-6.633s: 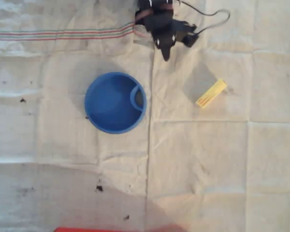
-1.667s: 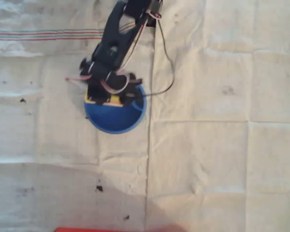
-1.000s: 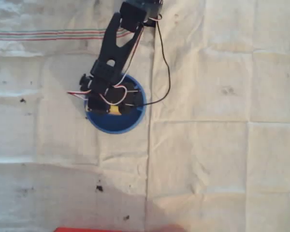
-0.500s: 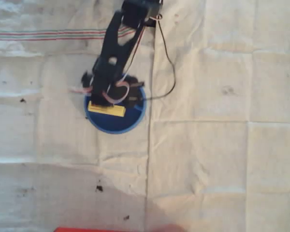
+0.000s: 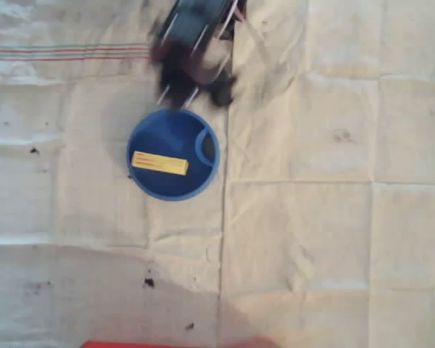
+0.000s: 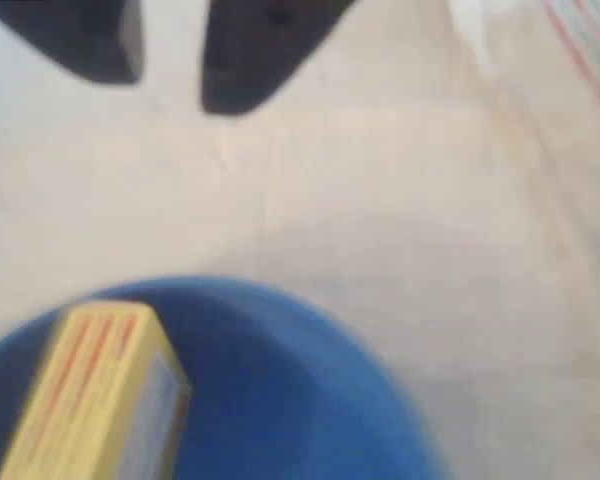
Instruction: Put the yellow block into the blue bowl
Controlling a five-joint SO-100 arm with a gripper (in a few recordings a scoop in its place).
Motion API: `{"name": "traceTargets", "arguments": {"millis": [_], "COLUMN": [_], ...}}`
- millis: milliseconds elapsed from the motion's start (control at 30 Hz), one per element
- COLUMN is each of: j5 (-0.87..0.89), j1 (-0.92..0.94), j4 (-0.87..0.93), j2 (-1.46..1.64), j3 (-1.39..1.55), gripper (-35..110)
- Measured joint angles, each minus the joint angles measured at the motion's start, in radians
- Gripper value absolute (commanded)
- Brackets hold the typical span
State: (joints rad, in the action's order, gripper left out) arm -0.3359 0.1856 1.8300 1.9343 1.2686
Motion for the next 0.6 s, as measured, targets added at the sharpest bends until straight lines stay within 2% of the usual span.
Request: {"name": "traceTargets", "arguments": {"millis": [100, 300, 500, 600], "j5": [0.009, 0.138, 0.288, 0.360], "j1": [-0.103, -0.287, -0.449, -0.474], "j4": [0.000, -0.074, -0.222, -0.288], "j2": [0.250, 0.798, 0.969, 1.012], "j3": [0.206, 0.641, 0.881, 0.963], "gripper": [0, 0, 0, 0]}}
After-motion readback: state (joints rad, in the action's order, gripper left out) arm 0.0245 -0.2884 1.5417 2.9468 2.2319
